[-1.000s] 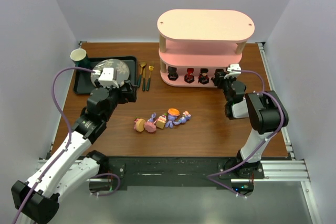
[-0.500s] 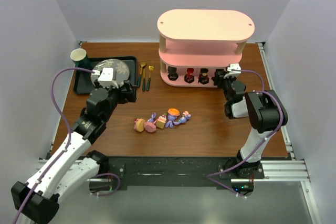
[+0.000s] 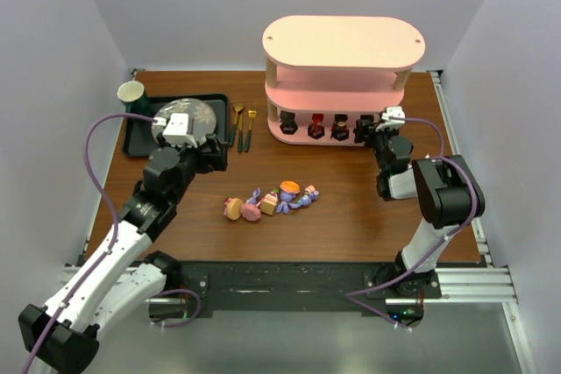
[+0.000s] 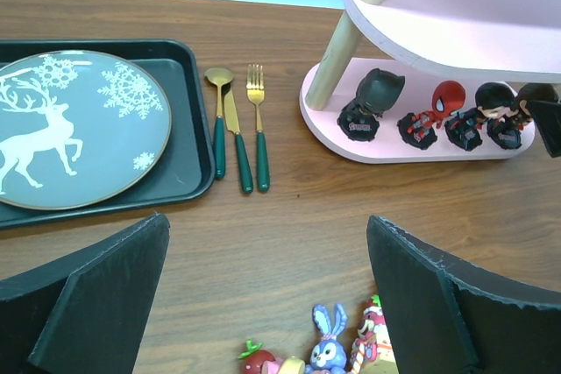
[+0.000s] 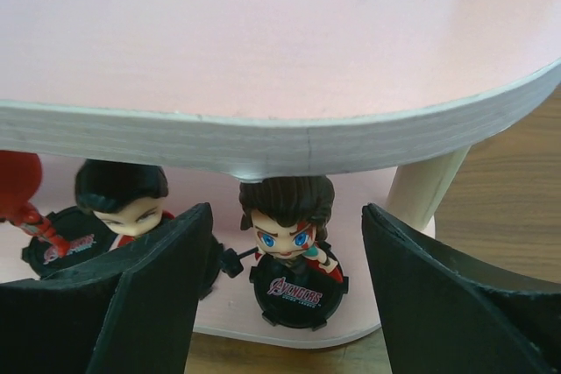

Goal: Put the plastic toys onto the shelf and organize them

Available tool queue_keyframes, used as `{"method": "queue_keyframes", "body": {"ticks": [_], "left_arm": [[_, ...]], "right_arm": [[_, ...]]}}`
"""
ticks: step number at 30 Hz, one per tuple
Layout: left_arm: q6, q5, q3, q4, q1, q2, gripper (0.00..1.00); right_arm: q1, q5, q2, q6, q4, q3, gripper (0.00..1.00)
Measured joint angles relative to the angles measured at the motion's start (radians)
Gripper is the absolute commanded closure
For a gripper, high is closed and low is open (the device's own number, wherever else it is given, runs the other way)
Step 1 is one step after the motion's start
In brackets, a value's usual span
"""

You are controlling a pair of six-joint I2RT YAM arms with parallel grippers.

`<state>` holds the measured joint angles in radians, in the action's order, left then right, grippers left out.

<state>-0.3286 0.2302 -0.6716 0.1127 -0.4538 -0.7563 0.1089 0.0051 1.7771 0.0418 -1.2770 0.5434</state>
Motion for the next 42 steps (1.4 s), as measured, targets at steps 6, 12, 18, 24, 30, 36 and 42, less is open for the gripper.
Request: {"method": "queue_keyframes", "body": {"ticks": [6,12,18,24,30,36,42], "left_arm": [[0.0,-0.013,0.012,-0.002,0.002,0.006,0.0],[-0.023,-0.03,0.016,0.005,0.002,0.003,0.0],[-0.123,-0.05,0.015,0.109,0.002,-0.019,0.0],[-0.209,-0.077,0.016,0.288,0.002,-0.043,0.01],[-0.266,-0.13,0.064,0.345,0.002,0.006,0.02],[-0.301,-0.185,0.107,0.375,0.002,-0.016,0.04],[-0.344,-0.237,0.169,0.362,0.002,-0.039,0.13]], "right_arm": [[0.0,0.002,-0.138,0.029,0.105,-0.032,0.24],[-0.001,0.004,-0.378,0.093,0.323,-0.072,0.17],[-0.001,0.003,-0.645,0.176,0.654,-0.077,0.14],[0.0,-0.055,-0.839,0.267,0.986,-0.077,0.11],[0.016,-0.167,-0.95,0.347,1.21,-0.077,0.08],[0.132,-0.197,-0.949,0.421,1.381,-0.074,0.08],[0.274,-0.194,-0.92,0.452,1.428,-0.074,0.08]]}}
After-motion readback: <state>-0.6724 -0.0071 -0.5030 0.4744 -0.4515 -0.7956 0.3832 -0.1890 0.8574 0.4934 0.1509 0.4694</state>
